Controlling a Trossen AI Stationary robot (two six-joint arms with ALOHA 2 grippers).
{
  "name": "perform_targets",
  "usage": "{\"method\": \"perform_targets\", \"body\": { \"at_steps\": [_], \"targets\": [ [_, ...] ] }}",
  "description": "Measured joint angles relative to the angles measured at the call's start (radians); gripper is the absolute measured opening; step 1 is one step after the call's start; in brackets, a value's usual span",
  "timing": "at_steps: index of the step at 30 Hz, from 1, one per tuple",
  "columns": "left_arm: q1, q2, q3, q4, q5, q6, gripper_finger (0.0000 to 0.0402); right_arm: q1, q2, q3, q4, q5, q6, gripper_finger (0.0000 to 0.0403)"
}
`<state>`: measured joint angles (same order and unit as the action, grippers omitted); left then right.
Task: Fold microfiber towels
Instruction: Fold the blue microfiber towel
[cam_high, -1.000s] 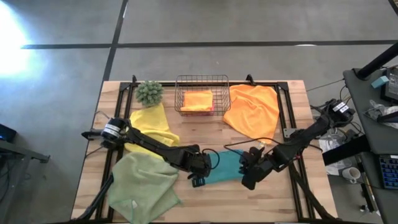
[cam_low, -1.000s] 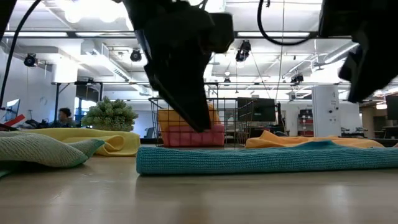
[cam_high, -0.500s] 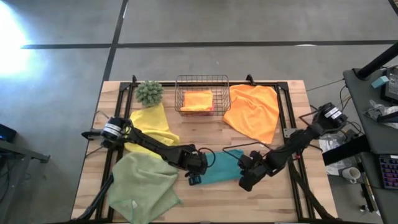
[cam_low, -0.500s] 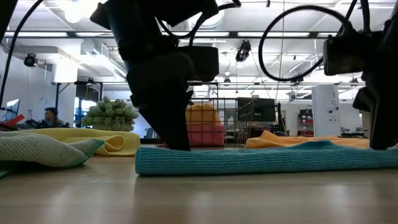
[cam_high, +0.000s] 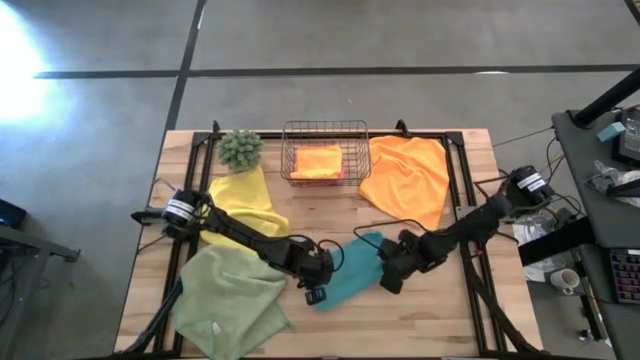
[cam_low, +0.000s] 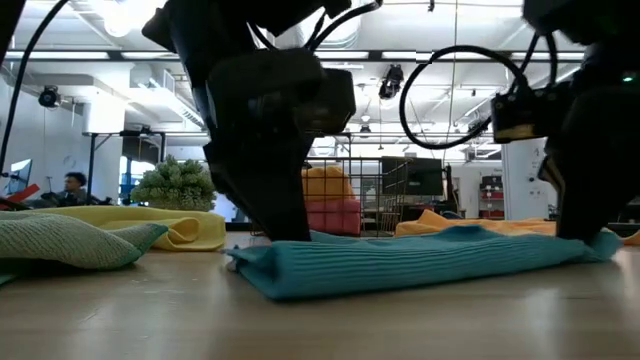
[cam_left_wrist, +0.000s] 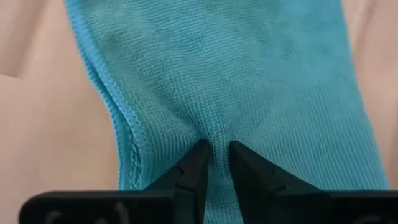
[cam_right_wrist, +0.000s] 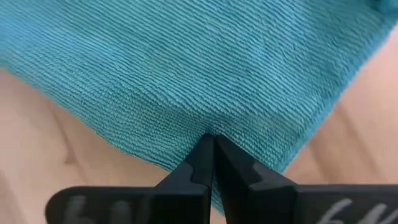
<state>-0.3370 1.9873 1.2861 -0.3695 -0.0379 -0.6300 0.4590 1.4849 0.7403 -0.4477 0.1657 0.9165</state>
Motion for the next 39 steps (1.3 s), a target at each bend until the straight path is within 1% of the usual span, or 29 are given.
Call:
{"method": "perform_targets", "body": {
  "at_steps": [4,8,11,17,22,25,28,32,35,37,39],
  "targets": [
    [-0.017,0.001,-0.01,0.049,0.018,-0.097,0.0043,-0.047,-0.004,0.0,-0.053,-0.008,-0.139,0.0008],
    [-0.035,0.003,-0.04,0.168,0.026,-0.164,0.0038,-0.099,-0.005,0.002,-0.096,-0.008,-0.259,0.0008],
    [-0.043,0.003,-0.068,0.267,0.029,-0.177,0.0038,-0.134,-0.004,0.001,-0.093,0.026,-0.282,0.0008],
    [-0.044,0.003,-0.076,0.33,0.028,-0.169,0.0038,-0.145,-0.045,-0.004,-0.104,0.025,-0.301,0.0008],
    [-0.037,-0.035,-0.075,0.306,0.008,-0.062,0.0038,-0.104,-0.147,0.007,-0.085,0.01,-0.249,0.0008],
    [-0.016,-0.06,-0.074,0.283,-0.024,0.028,0.0037,-0.052,-0.196,0.007,0.001,0.01,-0.192,0.0008],
    [0.021,-0.077,-0.075,0.266,-0.047,0.145,0.0037,0.008,-0.213,0.009,0.111,0.018,-0.121,0.0008],
    [0.094,-0.089,-0.076,0.254,-0.049,0.28,0.0037,0.078,-0.164,0.009,0.242,0.025,-0.047,0.0008],
    [0.155,-0.091,-0.076,0.256,-0.039,0.37,0.0037,0.117,-0.1,0.009,0.372,0.045,-0.036,0.0008],
    [0.191,-0.093,-0.07,0.26,-0.01,0.438,0.0037,0.13,-0.056,0.015,0.438,0.051,-0.034,0.0008],
    [0.22,-0.094,-0.067,0.267,0.027,0.495,0.0037,0.13,-0.006,0.038,0.469,0.057,-0.033,0.0008]
  ]
}}
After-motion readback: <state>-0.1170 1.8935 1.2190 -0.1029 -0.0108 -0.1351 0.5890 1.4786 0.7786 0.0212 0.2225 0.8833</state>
